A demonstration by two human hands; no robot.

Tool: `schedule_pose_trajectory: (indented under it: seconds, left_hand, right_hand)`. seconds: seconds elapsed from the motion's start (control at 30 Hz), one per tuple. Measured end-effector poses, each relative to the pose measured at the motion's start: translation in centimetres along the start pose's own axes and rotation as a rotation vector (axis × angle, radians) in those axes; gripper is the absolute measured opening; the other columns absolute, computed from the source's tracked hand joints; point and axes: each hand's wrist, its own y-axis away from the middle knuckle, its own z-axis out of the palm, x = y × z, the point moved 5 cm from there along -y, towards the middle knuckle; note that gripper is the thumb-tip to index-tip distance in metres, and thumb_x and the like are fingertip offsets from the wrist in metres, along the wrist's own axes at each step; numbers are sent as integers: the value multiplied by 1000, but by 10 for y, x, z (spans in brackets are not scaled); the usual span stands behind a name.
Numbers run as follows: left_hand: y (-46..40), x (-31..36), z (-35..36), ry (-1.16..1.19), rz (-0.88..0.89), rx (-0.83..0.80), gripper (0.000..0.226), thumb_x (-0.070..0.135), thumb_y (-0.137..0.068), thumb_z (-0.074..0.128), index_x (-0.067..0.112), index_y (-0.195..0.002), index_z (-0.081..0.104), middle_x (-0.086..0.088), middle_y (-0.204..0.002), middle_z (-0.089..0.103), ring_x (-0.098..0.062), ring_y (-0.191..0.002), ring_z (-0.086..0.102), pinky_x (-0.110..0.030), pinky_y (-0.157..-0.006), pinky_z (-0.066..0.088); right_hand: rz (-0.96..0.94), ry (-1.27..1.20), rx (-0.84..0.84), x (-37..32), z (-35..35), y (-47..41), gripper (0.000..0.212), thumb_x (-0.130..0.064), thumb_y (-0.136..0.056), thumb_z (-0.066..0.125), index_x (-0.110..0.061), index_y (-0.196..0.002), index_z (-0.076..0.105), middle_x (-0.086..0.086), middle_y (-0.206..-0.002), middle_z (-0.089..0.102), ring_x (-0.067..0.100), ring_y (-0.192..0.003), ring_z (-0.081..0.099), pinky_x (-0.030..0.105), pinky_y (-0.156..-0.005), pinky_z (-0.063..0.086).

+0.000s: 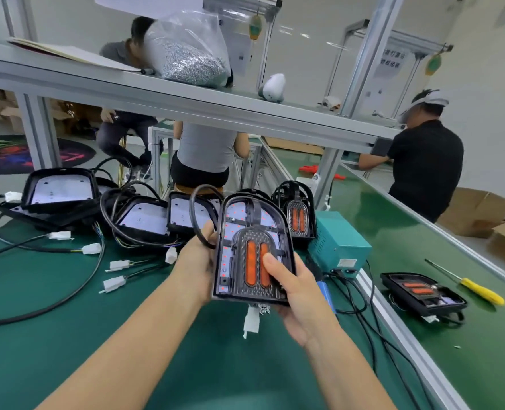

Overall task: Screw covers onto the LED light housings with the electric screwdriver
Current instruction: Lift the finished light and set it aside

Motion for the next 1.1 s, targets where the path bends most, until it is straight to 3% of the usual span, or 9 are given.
schedule_pose_trajectory:
  seconds: [0.07,0.1,0.23,0.37,0.67,0.8,0.93,1.03,1.1]
  left_hand:
    - [5,-15,21,-9,-50,-155,67,53,-91,45,0,-131,53,-16,-123,62,-31,-105,64,-43,-83,55]
    - [10,-22,33,-26,-40,-248,62,56,-92,41,5,-120,62,-17,-119,65,-30,-101,67,-39,-78,56]
    - [13,-52,73,-200,65,-377,45,41,-93,49,11,-124,60,-12,-122,65,-24,-106,63,-39,-94,48]
    - [-4,-91,110,-359,71,-330,34,4,-92,52,11,-125,57,-13,-114,68,-24,-92,61,-43,-92,49]
    - [-39,-169,178,-444,-74,-370,33,4,-96,49,9,-128,54,-14,-121,64,-26,-97,64,-36,-81,56]
    - [-40,-197,190,-532,-78,-380,33,12,-97,50,23,-128,51,-6,-125,60,-20,-101,60,-30,-81,53]
    - [-32,-226,195,-743,-97,-451,64,11,-95,51,30,-149,22,4,-137,48,-13,-111,52,-28,-95,45]
    - [-24,-246,198,-857,-147,-538,74,9,-95,48,37,-150,8,21,-111,52,1,-89,51,-14,-72,44]
    - [-19,-259,199,-940,-149,-595,77,7,-95,48,37,-150,4,18,-120,49,3,-102,50,-8,-71,41]
  right_hand:
    - [-88,-13,92,-15,-18,2,54,-23,-66,77,-15,-118,64,8,-102,75,17,-77,72,27,-60,57]
    - [-128,-18,137,-23,-28,3,53,-22,-66,77,-14,-117,65,9,-103,75,18,-79,72,29,-62,58]
    - [-260,-79,309,-52,-69,12,44,-13,-73,75,-9,-116,65,13,-103,75,21,-81,73,31,-65,59]
    - [-335,-54,523,-71,-116,25,37,-6,-84,71,-7,-119,63,16,-109,73,24,-84,70,33,-68,60]
    - [-414,-65,849,-89,-207,58,29,-6,-84,74,-15,-110,64,5,-97,73,19,-75,70,40,-75,59]
    - [-433,-94,965,-88,-234,69,40,-8,-83,75,-11,-121,62,7,-104,72,28,-91,70,47,-85,57]
    - [-440,-167,1112,-84,-267,83,53,-10,-84,76,-10,-132,54,10,-116,68,29,-102,67,46,-87,56]
    - [-395,-199,1201,-76,-291,91,54,-11,-82,78,-10,-131,55,13,-118,67,32,-105,66,52,-91,54]
    - [-363,-214,1256,-70,-305,96,55,-12,-81,79,-10,-130,55,13,-116,67,32,-99,67,50,-87,56]
